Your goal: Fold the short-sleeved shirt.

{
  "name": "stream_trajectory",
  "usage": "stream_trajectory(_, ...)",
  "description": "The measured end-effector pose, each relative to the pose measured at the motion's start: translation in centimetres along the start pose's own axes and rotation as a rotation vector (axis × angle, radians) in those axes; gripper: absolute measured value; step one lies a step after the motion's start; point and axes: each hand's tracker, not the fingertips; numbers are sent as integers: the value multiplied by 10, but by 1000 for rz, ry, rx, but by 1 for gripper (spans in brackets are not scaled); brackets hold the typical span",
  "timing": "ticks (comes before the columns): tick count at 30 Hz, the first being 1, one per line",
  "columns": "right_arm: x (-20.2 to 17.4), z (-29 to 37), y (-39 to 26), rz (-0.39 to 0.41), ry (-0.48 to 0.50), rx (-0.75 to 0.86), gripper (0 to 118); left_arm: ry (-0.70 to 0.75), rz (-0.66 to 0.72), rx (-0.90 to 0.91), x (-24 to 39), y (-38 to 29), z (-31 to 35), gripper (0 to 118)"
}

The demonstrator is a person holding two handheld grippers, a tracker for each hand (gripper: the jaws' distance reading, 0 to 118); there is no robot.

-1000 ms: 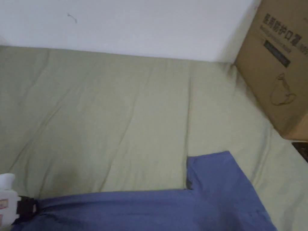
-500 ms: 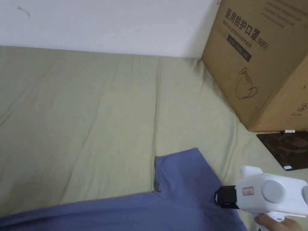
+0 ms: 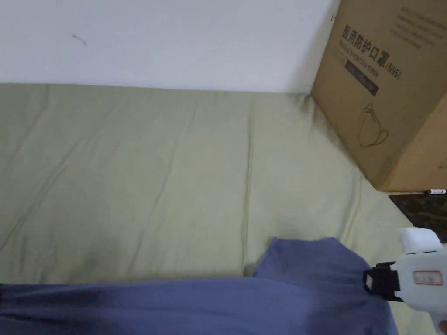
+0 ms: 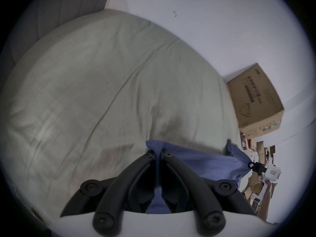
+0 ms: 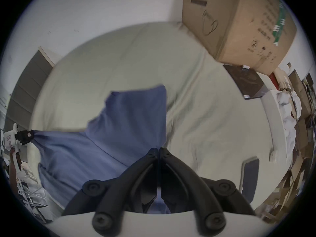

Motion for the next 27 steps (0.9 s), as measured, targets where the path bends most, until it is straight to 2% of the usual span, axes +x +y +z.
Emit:
stream_trajectory(4,1,79,-55,-34,-3,79,0,-22,-64,26,-3,-37,65,5)
stream_trajectory(8,3,109,-113,-87,7,74,0,-14,-90,-4,-17,-81,84,5)
stream_trajectory(10,-1,107,-143,-88,-27,22,0,17,-98,-53,-28,-106,73,5)
stream_trajectory(14,-1,78,-192,-40,-94,-89,0,82,-86,-168,-51,-148,43,5)
stream_trajectory(16,2,55,-208,-77,-97,-103,0,129,-87,-215,-62,-162,25,5)
stream_trajectory(19,5,23,-214,-121,-105,-146,0,113,-59,-192,-70,-172,8,7)
stream_trajectory(21,-2,7,-220,-102,-112,-172,5,98,-36,-147,-71,-173,7,11)
stream_trajectory(22,5,-6,-224,-91,-126,-142,6,92,-31,-134,-71,-177,9,18)
stream_trajectory(23,4,-9,-226,-83,-128,-124,7,82,-22,-112,-72,-180,10,36)
stream_trajectory(24,2,-7,-227,-80,-131,-118,15,51,-1,-77,-75,-184,13,43)
stream_trajectory(25,3,-1,-227,-72,-131,-115,34,-20,33,-55,-78,-186,19,43)
stream_trajectory(26,5,8,-225,-65,-124,-110,41,-72,71,-48,-78,-186,27,43)
stream_trajectory(27,8,21,-221,-66,-117,-113,46,-51,103,-74,-73,-181,37,43)
